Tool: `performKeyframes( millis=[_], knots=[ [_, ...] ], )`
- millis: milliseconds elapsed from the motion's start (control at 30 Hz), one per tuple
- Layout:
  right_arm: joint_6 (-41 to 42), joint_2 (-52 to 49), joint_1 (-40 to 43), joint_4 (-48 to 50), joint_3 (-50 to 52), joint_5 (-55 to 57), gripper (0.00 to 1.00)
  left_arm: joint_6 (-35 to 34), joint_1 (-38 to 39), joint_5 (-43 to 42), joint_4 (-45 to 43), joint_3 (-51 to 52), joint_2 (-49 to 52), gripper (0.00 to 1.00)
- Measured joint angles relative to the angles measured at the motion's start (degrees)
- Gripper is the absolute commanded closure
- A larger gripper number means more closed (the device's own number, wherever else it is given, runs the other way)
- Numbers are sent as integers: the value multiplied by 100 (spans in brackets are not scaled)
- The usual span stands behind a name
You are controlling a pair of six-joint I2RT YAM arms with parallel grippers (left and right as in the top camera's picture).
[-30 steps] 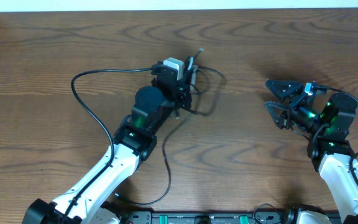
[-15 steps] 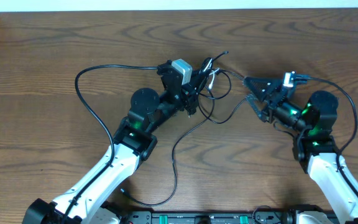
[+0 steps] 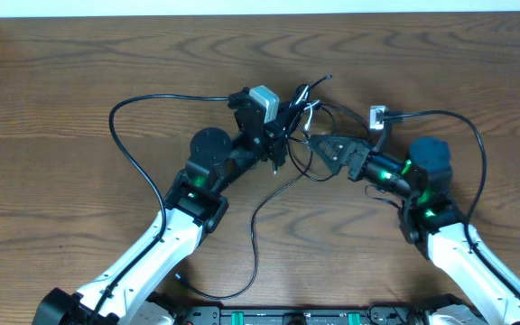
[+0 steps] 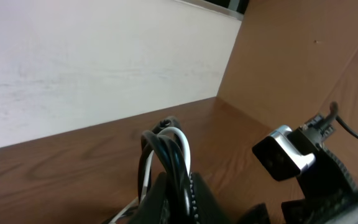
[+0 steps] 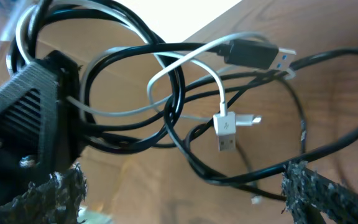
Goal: Untangle cables
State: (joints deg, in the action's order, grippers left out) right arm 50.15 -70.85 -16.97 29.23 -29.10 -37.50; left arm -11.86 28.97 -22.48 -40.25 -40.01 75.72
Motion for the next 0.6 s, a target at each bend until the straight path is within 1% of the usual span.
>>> performKeyframes(
  millis=[167, 300, 433, 600],
  knots=[
    [-474, 0, -501, -4, 0, 656, 1, -378, 11, -13, 9, 0, 0, 92],
    [-706, 0, -577, -63, 0, 883, 1, -525, 164, -13, 9, 0, 0, 93],
    [-752, 0, -577, -212, 0, 1010, 1, -595, 348, -13, 9, 0, 0, 93],
    [-791, 0, -577, -562, 0, 1237, 1, -619, 378, -13, 15, 0, 0, 92]
  ],
)
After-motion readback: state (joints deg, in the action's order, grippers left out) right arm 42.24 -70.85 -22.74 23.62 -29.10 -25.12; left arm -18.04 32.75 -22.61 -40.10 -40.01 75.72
